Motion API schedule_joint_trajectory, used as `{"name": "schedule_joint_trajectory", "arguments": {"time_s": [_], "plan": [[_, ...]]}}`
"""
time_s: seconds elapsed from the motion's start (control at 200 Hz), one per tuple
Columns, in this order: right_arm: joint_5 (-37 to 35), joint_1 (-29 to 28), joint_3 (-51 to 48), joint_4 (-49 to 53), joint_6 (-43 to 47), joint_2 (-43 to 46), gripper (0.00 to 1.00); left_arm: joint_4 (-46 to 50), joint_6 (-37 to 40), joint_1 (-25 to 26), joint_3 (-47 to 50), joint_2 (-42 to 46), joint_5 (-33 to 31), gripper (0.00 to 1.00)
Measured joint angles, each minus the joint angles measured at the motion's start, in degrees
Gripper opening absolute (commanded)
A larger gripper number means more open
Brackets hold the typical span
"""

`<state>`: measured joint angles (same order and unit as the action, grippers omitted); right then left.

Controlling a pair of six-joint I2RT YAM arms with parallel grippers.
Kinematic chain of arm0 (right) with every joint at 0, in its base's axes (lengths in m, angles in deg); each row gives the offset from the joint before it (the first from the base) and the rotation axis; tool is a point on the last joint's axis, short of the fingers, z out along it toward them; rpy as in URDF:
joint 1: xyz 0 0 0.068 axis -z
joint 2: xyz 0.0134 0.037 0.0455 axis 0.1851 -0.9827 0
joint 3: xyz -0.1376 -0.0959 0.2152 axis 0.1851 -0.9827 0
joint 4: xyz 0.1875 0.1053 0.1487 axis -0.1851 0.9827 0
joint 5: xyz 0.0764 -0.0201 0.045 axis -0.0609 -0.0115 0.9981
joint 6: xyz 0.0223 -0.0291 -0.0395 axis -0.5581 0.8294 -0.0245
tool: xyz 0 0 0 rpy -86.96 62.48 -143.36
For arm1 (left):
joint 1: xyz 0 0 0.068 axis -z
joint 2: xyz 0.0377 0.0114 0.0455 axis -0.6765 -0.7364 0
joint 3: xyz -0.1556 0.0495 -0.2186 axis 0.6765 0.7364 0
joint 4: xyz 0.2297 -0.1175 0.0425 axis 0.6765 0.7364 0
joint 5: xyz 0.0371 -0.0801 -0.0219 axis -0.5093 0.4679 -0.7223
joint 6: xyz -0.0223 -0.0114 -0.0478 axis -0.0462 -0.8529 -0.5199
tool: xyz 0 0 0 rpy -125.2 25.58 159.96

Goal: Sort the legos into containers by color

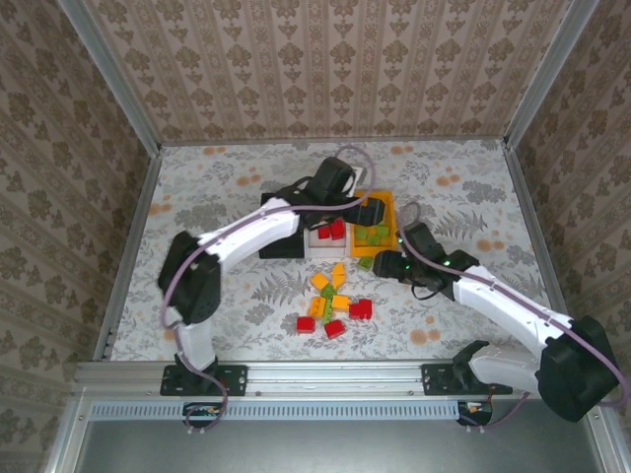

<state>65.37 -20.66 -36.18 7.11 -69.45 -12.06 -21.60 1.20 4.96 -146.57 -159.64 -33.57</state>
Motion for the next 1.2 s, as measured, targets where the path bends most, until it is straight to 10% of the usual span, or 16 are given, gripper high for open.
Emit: {"name": "schedule_joint_trajectory", "arguments": {"time_s": [0.37, 0.8, 1.2], "plan": [[0.5, -14.5, -0.9, 0.2, 1.0, -6.4, 0.73, -3.8, -3.7, 1.4, 30.8, 30.3, -3.7, 1.00], [-5.2, -15.3, -1.4, 1.8, -3.8, -9.9, 0.53, -0.1, -9.0, 2.3, 43.2, 43.7, -9.7, 1.00], [-8.1, -13.1, -3.3, 3.7, -6.1, -6.4, 0.76, -0.1, -9.9, 2.3, 44.4, 46.2, -12.1, 1.00]]}}
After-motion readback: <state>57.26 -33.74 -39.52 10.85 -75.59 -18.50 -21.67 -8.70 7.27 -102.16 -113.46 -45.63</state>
